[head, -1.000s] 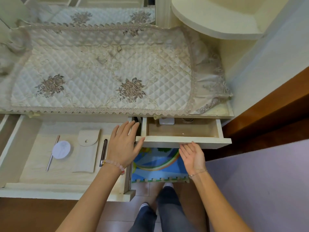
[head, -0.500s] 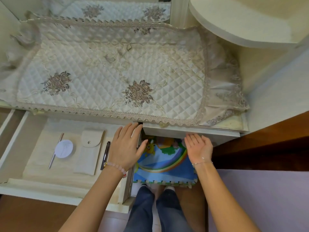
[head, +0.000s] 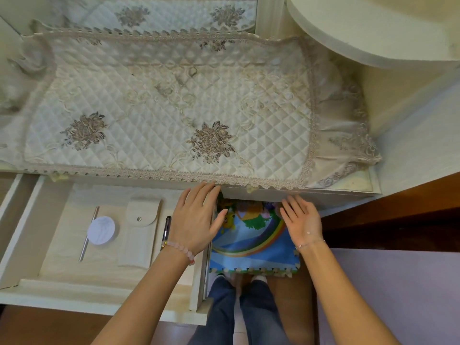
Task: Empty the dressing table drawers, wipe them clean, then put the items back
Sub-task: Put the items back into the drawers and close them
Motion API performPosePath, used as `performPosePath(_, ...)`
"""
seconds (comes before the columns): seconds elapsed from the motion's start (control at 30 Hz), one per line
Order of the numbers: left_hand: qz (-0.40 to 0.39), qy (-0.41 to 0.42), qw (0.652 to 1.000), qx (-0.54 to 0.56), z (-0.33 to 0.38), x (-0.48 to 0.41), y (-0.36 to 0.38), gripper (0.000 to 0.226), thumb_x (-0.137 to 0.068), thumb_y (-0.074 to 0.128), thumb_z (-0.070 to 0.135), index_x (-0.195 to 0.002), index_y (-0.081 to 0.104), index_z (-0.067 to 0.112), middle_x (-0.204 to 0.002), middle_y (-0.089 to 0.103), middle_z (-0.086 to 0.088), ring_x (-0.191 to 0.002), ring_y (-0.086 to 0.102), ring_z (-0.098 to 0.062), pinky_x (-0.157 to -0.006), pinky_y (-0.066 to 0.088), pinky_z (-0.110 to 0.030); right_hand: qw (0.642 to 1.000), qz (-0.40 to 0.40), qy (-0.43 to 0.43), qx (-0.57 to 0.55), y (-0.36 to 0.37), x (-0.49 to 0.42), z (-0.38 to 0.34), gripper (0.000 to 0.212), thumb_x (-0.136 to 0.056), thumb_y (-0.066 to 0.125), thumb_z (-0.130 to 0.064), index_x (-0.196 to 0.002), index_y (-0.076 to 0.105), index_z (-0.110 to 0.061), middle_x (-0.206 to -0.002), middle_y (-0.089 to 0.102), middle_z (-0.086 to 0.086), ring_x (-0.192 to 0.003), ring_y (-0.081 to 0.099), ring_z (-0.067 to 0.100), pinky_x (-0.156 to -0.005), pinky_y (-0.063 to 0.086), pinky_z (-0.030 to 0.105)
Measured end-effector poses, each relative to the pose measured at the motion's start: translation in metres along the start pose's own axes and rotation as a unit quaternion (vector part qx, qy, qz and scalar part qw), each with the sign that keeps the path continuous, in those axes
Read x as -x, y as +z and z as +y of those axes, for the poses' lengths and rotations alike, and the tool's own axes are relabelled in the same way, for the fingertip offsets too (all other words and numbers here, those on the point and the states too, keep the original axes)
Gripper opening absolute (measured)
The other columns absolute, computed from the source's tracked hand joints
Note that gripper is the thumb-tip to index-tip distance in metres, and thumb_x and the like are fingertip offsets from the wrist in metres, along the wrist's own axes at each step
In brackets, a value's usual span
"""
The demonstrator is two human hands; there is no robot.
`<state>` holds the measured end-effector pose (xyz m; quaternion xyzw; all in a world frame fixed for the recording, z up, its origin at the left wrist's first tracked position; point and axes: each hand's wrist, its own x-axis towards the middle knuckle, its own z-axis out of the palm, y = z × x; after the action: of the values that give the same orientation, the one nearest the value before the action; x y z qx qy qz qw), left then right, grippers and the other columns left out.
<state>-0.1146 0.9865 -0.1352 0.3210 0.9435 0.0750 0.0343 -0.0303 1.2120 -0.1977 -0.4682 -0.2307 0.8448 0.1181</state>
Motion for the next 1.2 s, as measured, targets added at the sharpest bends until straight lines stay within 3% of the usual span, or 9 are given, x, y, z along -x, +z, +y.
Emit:
performPosePath(0.07, 0.015, -0.008, 1.0, 0.0, -0.004, 0.007, -0.005, 0.054, -0.09, 0.036, 0.046, -0.123, 0.058, 0.01, -0.125, 0.059, -0.006, -0.118, 0.054, -0.025, -0.101, 0.041, -0.044, 0.991, -0.006, -0.023, 0.129, 0.0, 0.01, 0.005, 0.042, -0.1, 0.037, -0.021, -0.139, 0.037, -0.005, -0.138, 0.047, 0.014, -0.123, 0.048, 0.028, -0.098, 0.041, 0.035)
performPosePath(0.17, 0.027, -0.017, 0.999, -0.001, -0.009, 0.017, -0.011, 0.052, -0.091, 0.037, 0.045, -0.122, 0.059, 0.009, -0.121, 0.061, -0.008, -0.114, 0.057, -0.027, -0.099, 0.042, -0.044, 0.948, -0.019, -0.093, 0.304, 0.004, 0.024, 0.007, 0.03, -0.098, 0.042, -0.011, -0.126, 0.051, -0.003, -0.124, 0.056, 0.018, -0.116, 0.054, 0.031, -0.092, 0.046, 0.033)
performPosePath(0.23, 0.036, -0.037, 0.999, -0.006, -0.015, 0.028, -0.016, 0.053, -0.091, 0.036, 0.045, -0.121, 0.059, 0.009, -0.12, 0.062, -0.008, -0.114, 0.057, -0.027, -0.098, 0.042, -0.044, 0.892, -0.064, -0.163, 0.416, 0.014, 0.038, 0.007, 0.022, -0.096, 0.047, -0.01, -0.114, 0.059, -0.009, -0.113, 0.062, 0.012, -0.112, 0.057, 0.026, -0.089, 0.046, 0.029)
performPosePath(0.33, 0.05, -0.072, 0.996, -0.001, -0.024, 0.049, -0.022, 0.052, -0.09, 0.037, 0.044, -0.12, 0.06, 0.008, -0.119, 0.063, -0.008, -0.113, 0.058, -0.027, -0.097, 0.044, -0.044, 0.804, -0.119, -0.233, 0.533, 0.041, 0.057, 0.007, 0.025, -0.095, 0.05, -0.018, -0.117, 0.06, -0.013, -0.11, 0.062, -0.001, -0.103, 0.056, 0.009, -0.086, 0.04, 0.02)
performPosePath(0.57, 0.082, -0.188, 0.977, 0.054, -0.046, 0.114, -0.023, 0.05, -0.09, 0.038, 0.043, -0.119, 0.059, 0.009, -0.116, 0.064, -0.006, -0.107, 0.06, -0.026, -0.092, 0.046, -0.04, 0.604, -0.231, -0.358, 0.674, 0.103, 0.067, 0.033, 0.033, -0.095, 0.046, -0.019, -0.127, 0.052, -0.014, -0.126, 0.056, 0.001, -0.116, 0.051, 0.015, -0.099, 0.041, 0.032)
performPosePath(0.83, 0.115, -0.339, 0.927, 0.11, -0.077, 0.195, -0.006, 0.051, -0.091, 0.04, 0.043, -0.124, 0.055, 0.008, -0.121, 0.061, -0.008, -0.112, 0.057, -0.026, -0.092, 0.043, -0.036, 0.466, -0.286, -0.404, 0.734, 0.135, 0.058, 0.073, 0.041, -0.095, 0.046, -0.02, -0.136, 0.043, -0.013, -0.136, 0.047, 0.006, -0.126, 0.041, 0.021, -0.104, 0.029, 0.027)
performPosePath(0.97, 0.123, -0.442, 0.867, 0.193, -0.096, 0.22, 0.004, 0.046, -0.094, 0.05, 0.031, -0.134, 0.044, 0.009, -0.136, 0.048, -0.007, -0.123, 0.047, -0.023, -0.096, 0.04, -0.034, 0.406, -0.275, -0.398, 0.775, 0.146, 0.048, 0.083, 0.051, -0.095, 0.047, -0.02, -0.143, 0.032, -0.009, -0.148, 0.034, 0.01, -0.136, 0.028, 0.023, -0.112, 0.017, 0.029)
performPosePath(1.1, 0.122, -0.586, 0.715, 0.361, -0.111, 0.227, 0.009, 0.054, -0.093, 0.053, 0.029, -0.136, 0.032, 0.003, -0.139, 0.034, -0.013, -0.113, 0.048, -0.029, -0.088, 0.04, -0.033, 0.391, -0.244, -0.37, 0.806, 0.153, 0.04, 0.094, 0.057, -0.095, 0.047, -0.021, -0.146, 0.025, -0.01, -0.152, 0.025, 0.01, -0.141, 0.02, 0.023, -0.115, 0.014, 0.033)
performPosePath(1.2, 0.096, -0.593, 0.633, 0.488, -0.126, 0.231, 0.016, 0.064, -0.091, 0.058, 0.025, -0.141, 0.023, 0.005, -0.139, 0.036, -0.014, -0.12, 0.043, -0.029, -0.094, 0.036, -0.031, 0.391, -0.226, -0.344, 0.823, 0.154, 0.035, 0.106, 0.059, -0.094, 0.047, -0.023, -0.147, 0.022, -0.01, -0.154, 0.02, 0.009, -0.143, 0.014, 0.024, -0.116, 0.012, 0.036)
